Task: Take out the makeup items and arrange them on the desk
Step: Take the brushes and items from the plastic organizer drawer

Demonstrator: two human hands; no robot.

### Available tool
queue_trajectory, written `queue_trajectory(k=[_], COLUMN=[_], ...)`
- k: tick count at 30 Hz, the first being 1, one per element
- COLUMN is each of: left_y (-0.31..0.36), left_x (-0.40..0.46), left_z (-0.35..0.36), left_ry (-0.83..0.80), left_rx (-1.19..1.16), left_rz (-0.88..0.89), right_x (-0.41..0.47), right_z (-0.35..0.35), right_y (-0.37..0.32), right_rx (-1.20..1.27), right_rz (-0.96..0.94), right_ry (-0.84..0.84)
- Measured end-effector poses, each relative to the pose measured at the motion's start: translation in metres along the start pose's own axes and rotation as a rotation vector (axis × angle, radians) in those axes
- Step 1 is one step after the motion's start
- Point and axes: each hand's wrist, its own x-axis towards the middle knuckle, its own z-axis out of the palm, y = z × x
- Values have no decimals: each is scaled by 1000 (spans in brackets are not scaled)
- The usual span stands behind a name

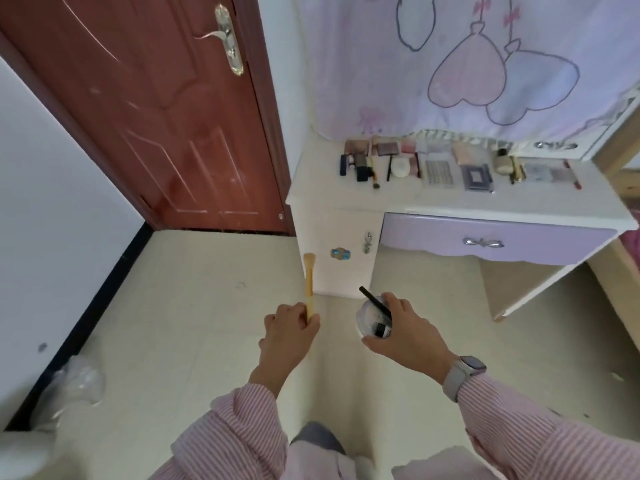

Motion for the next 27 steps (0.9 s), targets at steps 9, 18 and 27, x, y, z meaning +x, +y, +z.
queue_trajectory(k=[9, 18, 27], left_y=[38, 98, 134], left_x=[254, 503, 658], left_z=[-35, -43, -21], left_ry=[8, -89, -20], left_rx=[122, 547, 856], left_rz=[89, 335, 604], right_x=[236, 441, 540], right_z=[-39, -102, -128], right_y=[-14, -28, 1], right_rx=[41, 81, 125], right_rz=[19, 156, 198], right_ry=[2, 13, -35])
